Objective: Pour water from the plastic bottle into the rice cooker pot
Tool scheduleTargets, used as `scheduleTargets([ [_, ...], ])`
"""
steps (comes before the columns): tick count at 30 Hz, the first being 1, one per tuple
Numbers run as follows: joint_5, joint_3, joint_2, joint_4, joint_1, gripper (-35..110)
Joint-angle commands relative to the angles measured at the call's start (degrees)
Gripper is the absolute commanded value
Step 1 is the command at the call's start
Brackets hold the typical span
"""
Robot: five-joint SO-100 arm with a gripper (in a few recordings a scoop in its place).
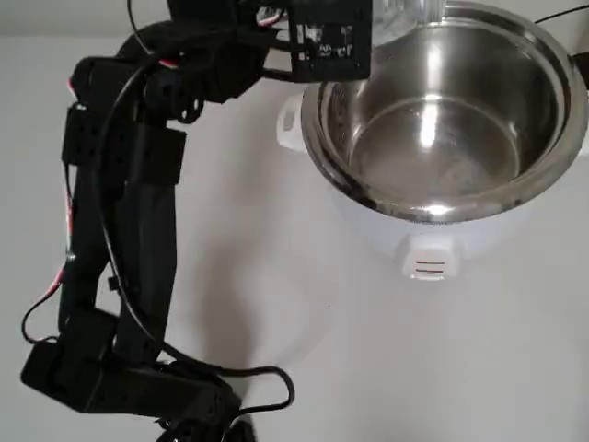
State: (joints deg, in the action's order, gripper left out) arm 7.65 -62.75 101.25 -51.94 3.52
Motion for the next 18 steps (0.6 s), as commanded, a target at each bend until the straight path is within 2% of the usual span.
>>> scheduleTargets([
  [1, 4.6, 7.8, 1.1, 0.1, -0.4, 16],
  [18, 17.2, 9.6, -2.6, 1.2, 0.9, 15],
])
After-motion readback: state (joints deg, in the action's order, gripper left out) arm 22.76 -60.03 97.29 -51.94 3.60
